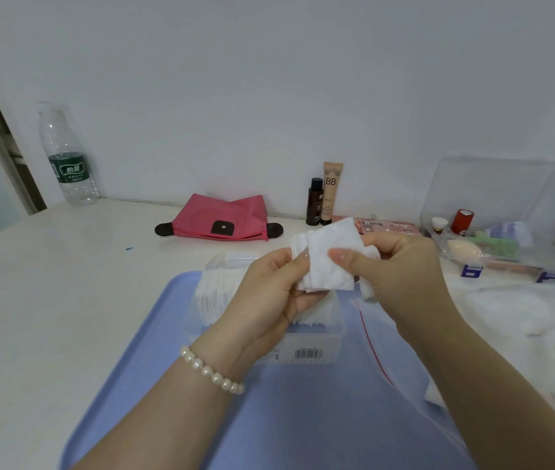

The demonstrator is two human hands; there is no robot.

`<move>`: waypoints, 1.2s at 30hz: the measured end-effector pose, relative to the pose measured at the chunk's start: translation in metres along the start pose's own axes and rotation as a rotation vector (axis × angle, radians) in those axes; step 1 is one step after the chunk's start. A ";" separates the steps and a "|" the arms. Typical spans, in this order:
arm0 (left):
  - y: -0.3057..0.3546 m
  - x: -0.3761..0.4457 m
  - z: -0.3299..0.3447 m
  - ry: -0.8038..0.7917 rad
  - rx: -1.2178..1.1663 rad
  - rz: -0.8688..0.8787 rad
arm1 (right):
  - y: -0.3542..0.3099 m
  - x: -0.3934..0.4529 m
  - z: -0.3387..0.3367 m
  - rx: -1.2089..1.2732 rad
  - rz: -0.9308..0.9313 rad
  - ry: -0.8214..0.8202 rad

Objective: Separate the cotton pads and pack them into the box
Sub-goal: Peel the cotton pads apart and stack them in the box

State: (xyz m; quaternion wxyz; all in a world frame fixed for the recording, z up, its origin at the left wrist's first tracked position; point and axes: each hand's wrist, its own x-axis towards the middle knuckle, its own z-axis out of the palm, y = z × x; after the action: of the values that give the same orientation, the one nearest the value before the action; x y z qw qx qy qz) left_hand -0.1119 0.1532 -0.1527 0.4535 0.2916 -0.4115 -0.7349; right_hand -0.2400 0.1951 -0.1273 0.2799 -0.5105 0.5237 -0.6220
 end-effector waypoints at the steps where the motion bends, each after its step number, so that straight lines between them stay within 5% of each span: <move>1: 0.000 0.000 0.000 -0.004 -0.002 -0.004 | 0.000 0.000 0.000 -0.012 -0.014 -0.005; 19: -0.002 0.002 -0.003 -0.068 0.005 0.012 | 0.003 0.003 -0.004 -0.275 -0.214 0.111; 24: -0.003 0.004 -0.004 -0.067 -0.010 0.004 | -0.001 0.006 -0.014 -0.209 -0.182 0.197; 30: -0.003 0.004 -0.005 -0.069 0.013 0.002 | -0.002 0.006 -0.008 -0.103 -0.084 0.114; 36: -0.001 0.003 -0.005 -0.056 -0.036 -0.008 | -0.003 0.005 -0.012 -0.095 -0.176 0.264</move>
State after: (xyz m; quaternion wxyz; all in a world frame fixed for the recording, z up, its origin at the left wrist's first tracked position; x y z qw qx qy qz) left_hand -0.1101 0.1489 -0.1564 0.4440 0.2644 -0.4095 -0.7518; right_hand -0.2526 0.1959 -0.1218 0.1288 -0.4809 0.5380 -0.6802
